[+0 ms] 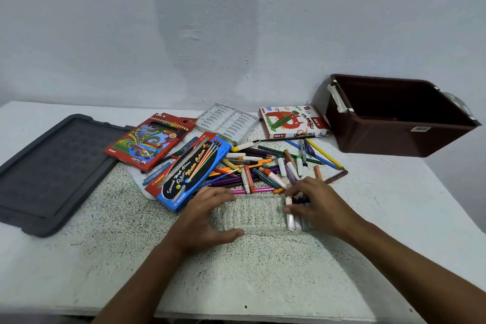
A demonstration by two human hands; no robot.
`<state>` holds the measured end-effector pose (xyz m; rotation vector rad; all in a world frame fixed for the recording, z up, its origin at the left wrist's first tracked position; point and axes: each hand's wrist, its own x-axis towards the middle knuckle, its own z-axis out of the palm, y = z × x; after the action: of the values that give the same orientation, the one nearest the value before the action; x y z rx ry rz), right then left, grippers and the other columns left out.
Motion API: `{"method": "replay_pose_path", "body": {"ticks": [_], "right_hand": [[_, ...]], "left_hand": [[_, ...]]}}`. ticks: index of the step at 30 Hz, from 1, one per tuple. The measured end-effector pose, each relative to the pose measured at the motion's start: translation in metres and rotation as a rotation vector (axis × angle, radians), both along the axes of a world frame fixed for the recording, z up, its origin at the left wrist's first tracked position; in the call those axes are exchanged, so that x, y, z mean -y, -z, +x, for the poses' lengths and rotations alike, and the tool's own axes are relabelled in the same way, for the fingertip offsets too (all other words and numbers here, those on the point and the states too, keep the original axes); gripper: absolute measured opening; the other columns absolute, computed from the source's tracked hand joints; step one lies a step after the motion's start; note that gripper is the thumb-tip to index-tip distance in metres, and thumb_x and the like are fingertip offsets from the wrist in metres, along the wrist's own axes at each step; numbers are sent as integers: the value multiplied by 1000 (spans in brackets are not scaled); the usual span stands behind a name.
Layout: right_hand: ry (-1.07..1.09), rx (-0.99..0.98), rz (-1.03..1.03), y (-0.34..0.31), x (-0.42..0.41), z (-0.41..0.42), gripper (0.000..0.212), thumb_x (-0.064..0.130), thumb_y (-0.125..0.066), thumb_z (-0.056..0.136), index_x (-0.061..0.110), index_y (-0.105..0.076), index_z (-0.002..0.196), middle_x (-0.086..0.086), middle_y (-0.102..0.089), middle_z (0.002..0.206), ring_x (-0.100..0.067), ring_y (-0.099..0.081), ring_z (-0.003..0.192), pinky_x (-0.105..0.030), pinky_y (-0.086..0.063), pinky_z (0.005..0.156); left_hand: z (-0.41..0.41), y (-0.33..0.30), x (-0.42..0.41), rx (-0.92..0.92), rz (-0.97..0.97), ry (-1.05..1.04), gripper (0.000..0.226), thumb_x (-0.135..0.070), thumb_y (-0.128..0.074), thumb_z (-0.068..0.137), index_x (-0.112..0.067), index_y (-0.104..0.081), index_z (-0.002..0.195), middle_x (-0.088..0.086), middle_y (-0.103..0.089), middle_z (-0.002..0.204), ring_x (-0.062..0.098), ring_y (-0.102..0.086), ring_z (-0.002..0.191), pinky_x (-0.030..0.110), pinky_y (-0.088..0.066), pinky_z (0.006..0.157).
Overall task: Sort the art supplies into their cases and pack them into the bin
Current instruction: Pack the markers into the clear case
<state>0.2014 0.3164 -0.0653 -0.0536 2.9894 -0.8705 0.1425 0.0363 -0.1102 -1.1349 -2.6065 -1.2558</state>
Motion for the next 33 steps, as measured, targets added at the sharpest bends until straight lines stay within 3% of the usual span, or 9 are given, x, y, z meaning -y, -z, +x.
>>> {"method": "replay_pose_path", "body": {"ticks": [2, 5, 10, 18, 22, 27, 33], "right_hand": [[-4, 5, 14, 1, 0, 1, 29, 42, -73, 79, 32, -65, 105, 9, -54, 109, -8, -45, 105, -19, -38, 80], [-7, -1, 24, 0, 1, 1, 33, 41, -73, 79, 28, -66, 109, 10, -52, 109, -7, -42, 104, -9, -33, 75], [-13, -10, 63, 0, 3, 1, 36, 41, -73, 79, 24, -68, 110, 7, -52, 109, -9, -40, 107, -21, -34, 81], [-29, -28, 59, -9, 2, -8, 19, 41, -69, 84, 22, -67, 89, 8, -54, 99, -2, -47, 89, -21, -41, 75], [62, -99, 32, -20, 6, -32, 16, 32, -64, 91, 21, -67, 102, 5, -62, 99, -9, -55, 85, -29, -46, 73], [42, -19, 157, -18, 24, -57, 32, 35, -59, 94, 22, -61, 123, -1, -58, 115, -17, -54, 100, -30, -44, 77], [66, 4, 207, -14, 34, -62, 29, 31, -56, 95, 22, -59, 123, -3, -55, 116, -20, -52, 103, -34, -46, 81]], "left_hand": [[0, 0, 0, -5, -1, 0, 69, -62, -77, 64, -23, -64, 119, -13, -59, 123, 6, -52, 118, 37, -49, 97], [0, 1, 0, -3, 0, 1, 68, -62, -77, 64, -24, -64, 119, -13, -59, 123, 6, -52, 118, 36, -49, 97], [0, 2, 1, 0, -1, 0, 68, -61, -79, 64, -25, -64, 120, -14, -58, 124, 4, -51, 119, 34, -48, 98], [0, 1, 1, -1, 8, 2, 67, -59, -81, 63, -25, -64, 119, -15, -57, 125, 6, -51, 120, 33, -47, 98], [-2, 2, 2, -10, -1, 1, 68, -58, -82, 63, -26, -63, 120, -14, -55, 126, 7, -50, 122, 30, -46, 100], [-1, 2, 1, -28, -5, 6, 68, -58, -81, 64, -26, -63, 121, -15, -54, 125, 6, -49, 122, 26, -46, 99], [-1, 2, 2, -46, -7, 15, 70, -58, -82, 63, -25, -63, 122, -14, -54, 126, 5, -49, 122, 26, -46, 99]]}}
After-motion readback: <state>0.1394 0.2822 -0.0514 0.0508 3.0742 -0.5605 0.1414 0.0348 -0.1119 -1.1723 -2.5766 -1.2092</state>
